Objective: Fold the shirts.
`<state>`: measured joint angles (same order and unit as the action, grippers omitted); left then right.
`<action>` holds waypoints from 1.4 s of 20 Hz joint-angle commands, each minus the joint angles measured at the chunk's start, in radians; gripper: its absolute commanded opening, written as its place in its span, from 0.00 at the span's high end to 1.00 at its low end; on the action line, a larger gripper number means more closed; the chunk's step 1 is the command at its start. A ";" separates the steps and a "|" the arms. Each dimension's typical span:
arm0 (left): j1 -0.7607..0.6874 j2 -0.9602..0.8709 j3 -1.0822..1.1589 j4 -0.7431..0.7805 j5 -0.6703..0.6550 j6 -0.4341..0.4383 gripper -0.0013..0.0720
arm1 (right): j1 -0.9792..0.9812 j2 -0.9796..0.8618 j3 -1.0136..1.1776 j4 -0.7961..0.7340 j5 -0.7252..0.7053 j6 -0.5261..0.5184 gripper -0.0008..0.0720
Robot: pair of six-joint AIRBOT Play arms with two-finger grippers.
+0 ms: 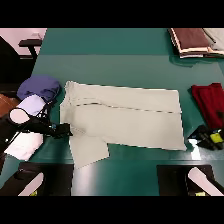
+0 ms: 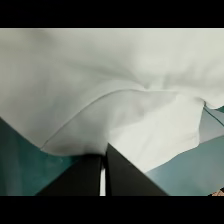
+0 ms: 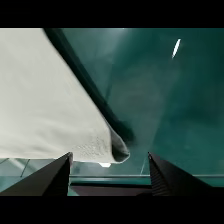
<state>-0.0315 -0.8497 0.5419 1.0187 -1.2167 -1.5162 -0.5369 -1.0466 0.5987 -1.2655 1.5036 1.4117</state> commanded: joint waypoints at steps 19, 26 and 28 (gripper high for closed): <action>0.000 0.261 0.159 0.082 -0.303 -0.078 0.95 | 0.307 0.239 0.249 -0.162 0.158 0.019 0.97; 0.003 -0.162 0.372 0.161 0.088 0.019 0.95 | 0.455 -0.210 0.550 -0.026 -0.033 0.019 0.97; 0.003 -0.306 0.446 0.160 0.141 0.033 0.94 | 0.459 -0.352 0.649 0.078 -0.071 0.018 0.97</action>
<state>-0.0299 -0.9783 0.8940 1.1633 -1.2007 -1.5116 -0.1062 -1.2175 1.1206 -1.3155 1.5082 1.4296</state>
